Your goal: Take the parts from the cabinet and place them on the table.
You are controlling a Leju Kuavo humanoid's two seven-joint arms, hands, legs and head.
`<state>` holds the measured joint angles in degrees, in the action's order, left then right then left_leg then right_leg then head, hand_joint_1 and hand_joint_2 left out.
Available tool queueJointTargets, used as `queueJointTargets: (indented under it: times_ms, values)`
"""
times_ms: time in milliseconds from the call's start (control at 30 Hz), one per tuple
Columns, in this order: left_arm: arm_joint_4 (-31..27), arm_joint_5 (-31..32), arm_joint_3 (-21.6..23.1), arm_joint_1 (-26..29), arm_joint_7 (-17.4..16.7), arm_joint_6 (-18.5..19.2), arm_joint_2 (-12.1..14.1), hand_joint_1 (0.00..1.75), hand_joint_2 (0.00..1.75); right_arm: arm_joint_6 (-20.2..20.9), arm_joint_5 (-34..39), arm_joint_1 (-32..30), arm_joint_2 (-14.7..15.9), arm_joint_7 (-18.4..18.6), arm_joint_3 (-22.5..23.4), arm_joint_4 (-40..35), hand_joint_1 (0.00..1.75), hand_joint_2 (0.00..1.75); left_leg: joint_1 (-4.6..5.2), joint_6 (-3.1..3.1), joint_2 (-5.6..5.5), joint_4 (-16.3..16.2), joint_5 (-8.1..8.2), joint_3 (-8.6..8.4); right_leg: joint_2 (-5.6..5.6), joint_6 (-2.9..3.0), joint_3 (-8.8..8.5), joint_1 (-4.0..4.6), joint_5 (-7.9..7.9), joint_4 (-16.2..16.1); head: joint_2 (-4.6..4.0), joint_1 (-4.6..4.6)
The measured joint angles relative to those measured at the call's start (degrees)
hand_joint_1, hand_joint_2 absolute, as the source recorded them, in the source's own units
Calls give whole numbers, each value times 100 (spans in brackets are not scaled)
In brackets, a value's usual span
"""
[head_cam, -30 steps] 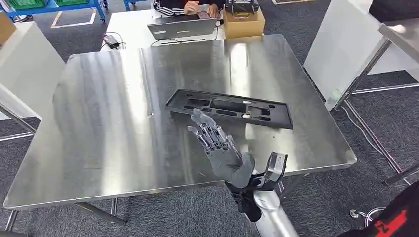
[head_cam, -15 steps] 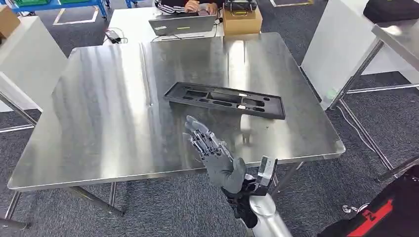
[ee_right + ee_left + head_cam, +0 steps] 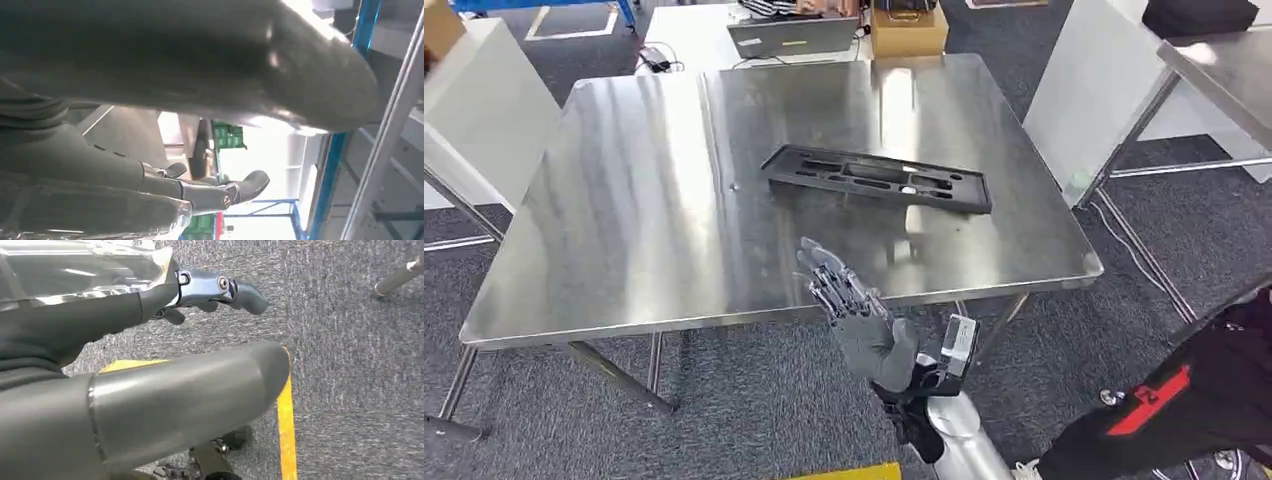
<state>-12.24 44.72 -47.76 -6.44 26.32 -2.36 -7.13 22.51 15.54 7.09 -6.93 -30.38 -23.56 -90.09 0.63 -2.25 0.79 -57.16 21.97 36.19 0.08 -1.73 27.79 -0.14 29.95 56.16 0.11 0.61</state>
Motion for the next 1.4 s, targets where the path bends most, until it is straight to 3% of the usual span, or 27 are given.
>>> queueJointTargets:
  times_ms: [67, 133, 200, 233, 300, 367, 400, 433, 533, 567, 633, 700, 733, 767, 800, 867, 900, 933, 1033, 1067, 1100, 1133, 1200, 1233, 1267, 1333, 1400]
  values:
    - [0, -2, -22, 31, 2, 0, 15, 0, 0, -9, 7, 15, -7, -2, -26, 26, 0, 0, -33, 77, -31, -53, 41, 65, -23, 135, 27, -109, -92, -37, 0, 9]
    - [2, -2, -46, 66, 0, 0, 7, 0, 0, -13, 7, 20, -15, -2, -48, 44, 0, 0, -61, 165, -71, -561, 664, 246, -27, 229, 81, -113, -186, -35, 0, -4]
    - [2, -2, -57, 69, 0, 0, 9, 0, 0, -28, 9, 17, -9, -4, -83, 67, 0, 0, -116, 240, -74, -1459, 1165, 527, -29, 208, 197, -113, -268, -19, 0, -4]
    - [2, -2, -57, 72, 0, 2, 9, 0, 0, -33, 9, 10, -7, -4, -87, 83, 0, 0, -140, 264, -72, -1727, 1217, 580, -30, 181, 246, -115, -296, -6, 0, -6]
    - [2, -2, -57, 82, 0, 2, 11, 0, 0, -44, 9, 3, -4, -7, -98, 109, 0, 0, -197, 294, -69, -1481, 992, 311, -29, 144, 311, -142, -337, 15, 0, -6]
    - [2, -7, -59, 87, 0, 4, 18, 0, 0, -52, 11, 5, -2, -9, -105, 118, 0, 0, -249, 336, -68, -396, 584, -416, -28, 109, 332, -173, -354, 47, 0, -4]
    - [2, -4, -57, 80, 0, 4, 9, 0, 0, -52, 11, 6, -4, -11, -107, 118, 0, 0, -265, 371, -88, -7, 651, -656, -29, 83, 351, -151, -366, 57, 0, -9]
    - [2, -7, -59, 84, 0, 7, 11, 0, 0, -52, 11, 15, -2, -13, -107, 120, 0, 0, -215, 275, -152, -39, 586, -630, -25, 31, 368, -133, -402, 53, 0, 11]
    - [4, -7, -59, 83, 0, 9, 11, 0, 0, -57, 11, 11, -2, -20, -122, 122, 0, 0, -161, 167, -148, -34, 566, -548, -19, -106, 411, -140, -491, 9, 0, 20]
    - [4, -11, -59, 83, 0, 7, 11, 0, 0, -57, 13, 17, 0, -20, -120, 122, 0, 0, -191, 64, -129, 37, 495, -536, -15, -147, 433, -107, -469, 36, 0, 22]
    - [2, -19, -61, 83, 2, 9, 2, 0, 0, -57, 13, 17, 7, -20, -122, 124, 0, 0, -155, -61, -104, 49, 408, -449, -17, -39, 700, -138, -79, 564, 0, 39]
    - [4, -31, -68, 88, 2, 13, 2, 0, 0, -57, 13, 8, 18, -20, -124, 140, 0, 0, -108, -104, -93, 45, 329, -328, -15, 36, 1109, -130, 388, 1559, 0, 37]
    - [4, -35, -77, 95, 4, 18, 2, 0, 0, -57, 13, 4, 26, -20, -125, 151, 0, 0, -83, -113, -89, 43, 285, -276, -15, 32, 1205, -120, 492, 1860, 0, 39]
    - [4, -35, -83, 106, 7, 24, -2, 0, 0, -57, 13, 0, 35, -20, -122, 162, 0, 0, -61, -122, -87, 42, 247, -230, -15, 5, 1161, -107, 491, 1877, 0, 37]
    - [4, -35, -85, 115, 9, 24, -4, 0, 0, -57, 11, 0, 44, -20, -125, 168, 0, 0, -36, -126, -89, 40, 208, -187, -15, -23, 954, -86, 406, 1612, 0, 37]
    - [4, -44, -87, 125, 13, 26, -13, 0, 0, -57, 11, 11, 44, -20, -127, 170, 0, 0, 10, -122, -102, 40, 136, -128, -17, -25, 243, -40, 105, 500, 0, 37]
    - [4, -44, -87, 126, 18, 31, -17, 0, 0, -57, 11, 23, 44, -20, -129, 170, 0, 0, 14, -111, -102, 38, 100, -117, -18, 38, -73, -8, 46, 6, 0, 35]
    - [4, -44, -87, 129, 26, 33, -22, 0, 0, -57, 11, 27, 39, -20, -133, 175, 0, 0, 65, -78, -103, 19, 81, -99, -22, 54, -33, 37, -9, -49, 0, 24]
    - [4, -44, -90, 133, 57, 39, -28, 0, 0, -57, 11, 44, 39, -24, -131, 203, 0, 0, 19, 15, -95, 39, -6, -89, -13, 117, 11, 45, -89, -42, 0, 28]
    - [4, -44, -96, 139, 59, 33, -7, 0, 0, -57, 11, 59, 35, -24, -133, 216, 0, 0, 35, 47, -107, 28, -42, -53, -22, 143, 50, -68, -181, -95, 0, 42]
    - [4, -42, -101, 139, 63, 31, 0, 0, 0, -57, 9, 88, 22, -24, -140, 227, 0, 0, 6, 84, -116, -66, 117, 37, -42, 151, 39, -77, -242, -96, 0, 31]
    - [7, -42, -103, 140, 68, 28, -9, 0, 0, -57, 9, 99, 2, -24, -144, 242, 0, 0, -19, 130, -110, -352, 449, 154, -46, 219, 110, -92, -300, -91, 0, 0]
    - [7, -42, -127, 140, 70, 28, -7, 0, 0, -57, 5, 100, -4, -24, -146, 266, 0, 0, -89, 228, -105, -1276, 1019, 455, -51, 205, 238, -90, -388, -80, 0, -4]
    - [7, -42, -140, 142, 70, 28, -7, 0, 0, -55, 7, 98, -4, -24, -149, 286, 0, 0, -115, 269, -103, -1659, 1188, 552, -59, 184, 307, -90, -426, -63, 0, -4]
    - [7, -42, -142, 144, 70, 28, -7, 0, 0, -57, 7, 98, -4, -24, -149, 302, 0, 0, -144, 299, -99, -1762, 1208, 523, -62, 170, 365, -98, -455, -42, 0, -9]
    - [7, -44, -146, 144, 70, 28, 2, 0, 0, -57, 7, 103, -4, -24, -149, 330, 0, 0, -212, 352, -92, -1187, 965, 47, -62, 110, 484, -137, -494, 38, 0, -7]
    - [7, -44, -149, 137, 79, 28, 5, 0, 0, -57, 7, 128, -9, -24, -153, 345, 0, 0, -274, 409, -103, -181, 736, -642, -61, 68, 580, -158, -514, 160, 0, -9]
